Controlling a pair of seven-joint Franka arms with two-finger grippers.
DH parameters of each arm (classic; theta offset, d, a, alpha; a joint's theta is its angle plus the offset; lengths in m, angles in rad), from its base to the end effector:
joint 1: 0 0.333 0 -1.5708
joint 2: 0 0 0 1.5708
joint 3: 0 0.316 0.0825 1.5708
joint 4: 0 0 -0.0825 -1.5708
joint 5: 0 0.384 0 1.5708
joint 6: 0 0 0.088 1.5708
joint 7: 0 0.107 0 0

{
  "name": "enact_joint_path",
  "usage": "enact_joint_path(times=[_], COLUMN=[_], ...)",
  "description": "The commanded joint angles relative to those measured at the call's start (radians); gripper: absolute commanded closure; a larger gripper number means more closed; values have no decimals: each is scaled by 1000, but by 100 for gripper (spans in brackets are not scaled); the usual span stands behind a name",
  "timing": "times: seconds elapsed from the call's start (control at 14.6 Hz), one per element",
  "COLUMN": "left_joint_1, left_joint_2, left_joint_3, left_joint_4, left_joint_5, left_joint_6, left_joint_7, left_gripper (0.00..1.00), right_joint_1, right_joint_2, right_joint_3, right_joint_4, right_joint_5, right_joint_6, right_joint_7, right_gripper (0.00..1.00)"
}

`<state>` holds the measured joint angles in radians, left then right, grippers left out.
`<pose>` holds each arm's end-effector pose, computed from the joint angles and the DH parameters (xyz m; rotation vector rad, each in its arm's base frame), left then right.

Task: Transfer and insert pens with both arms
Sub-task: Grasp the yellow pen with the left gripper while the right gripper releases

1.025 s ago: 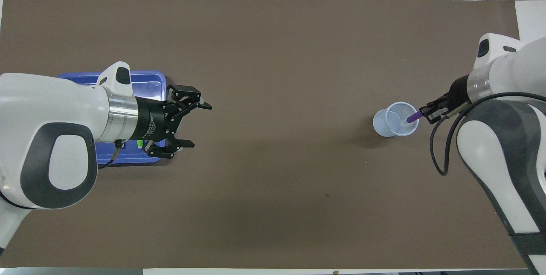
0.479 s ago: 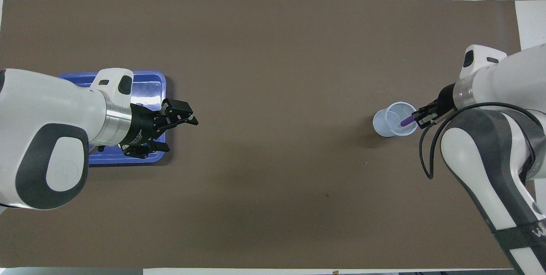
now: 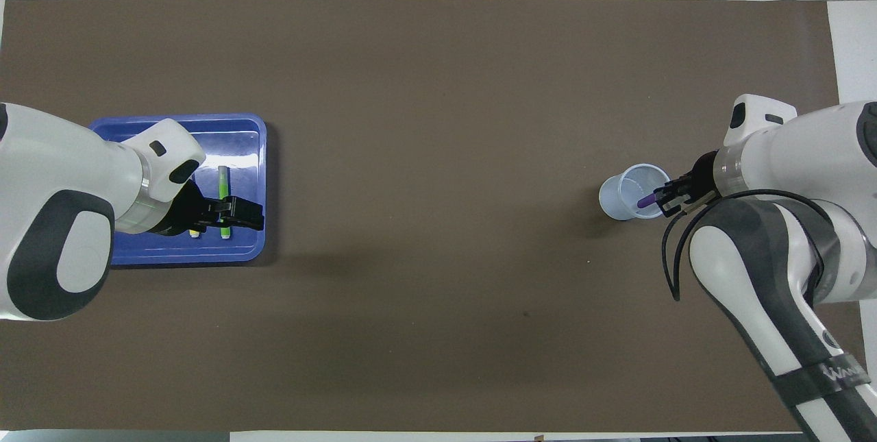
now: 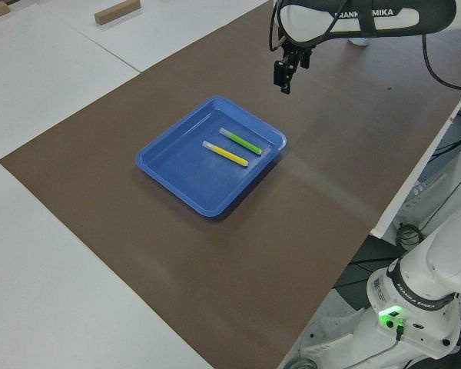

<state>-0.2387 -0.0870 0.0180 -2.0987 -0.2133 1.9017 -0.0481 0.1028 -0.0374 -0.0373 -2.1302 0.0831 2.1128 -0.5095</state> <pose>0.4978 -0.1273 0.4512 2.9491 -0.1359 -0.2006 0.5334 0.0387 0.4268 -2.9658 -0.8094 -0.0546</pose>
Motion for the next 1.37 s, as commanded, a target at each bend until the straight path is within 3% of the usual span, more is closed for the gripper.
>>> enact_joint_path(times=[0.0,0.14,0.34,0.55,0.68,0.89,1.03,1.16,1.3], left_joint_1=[6,6,77,143,168,197,200,217,217], left_joint_2=[32,62,114,145,200,248,257,265,282], left_joint_3=[-6,-7,-7,-7,-7,-7,-6,-7,-7], left_joint_4=[-7,-7,-24,-89,-92,-87,-86,-84,-80], left_joint_5=[67,148,183,183,183,183,183,183,183], left_joint_6=[43,82,166,305,382,447,458,464,468], left_joint_7=[39,40,120,169,169,171,174,172,172], left_gripper=[0,0,0,0,0,0,0,6,20], right_joint_1=[-6,-6,-6,-6,-3,-5,-6,-3,1], right_joint_2=[-24,-27,-30,-29,-25,-15,4,19,16], right_joint_3=[2,2,2,2,2,2,4,5,10], right_joint_4=[-36,-46,-54,-54,-50,-21,59,142,173], right_joint_5=[-25,-25,-25,-26,-26,-26,-26,-8,59], right_joint_6=[29,29,38,49,49,30,-38,-133,-197], right_joint_7=[-24,-29,-43,-47,-49,-50,-52,-44,-41], right_gripper=[100,100,81,45,29,22,19,17,12])
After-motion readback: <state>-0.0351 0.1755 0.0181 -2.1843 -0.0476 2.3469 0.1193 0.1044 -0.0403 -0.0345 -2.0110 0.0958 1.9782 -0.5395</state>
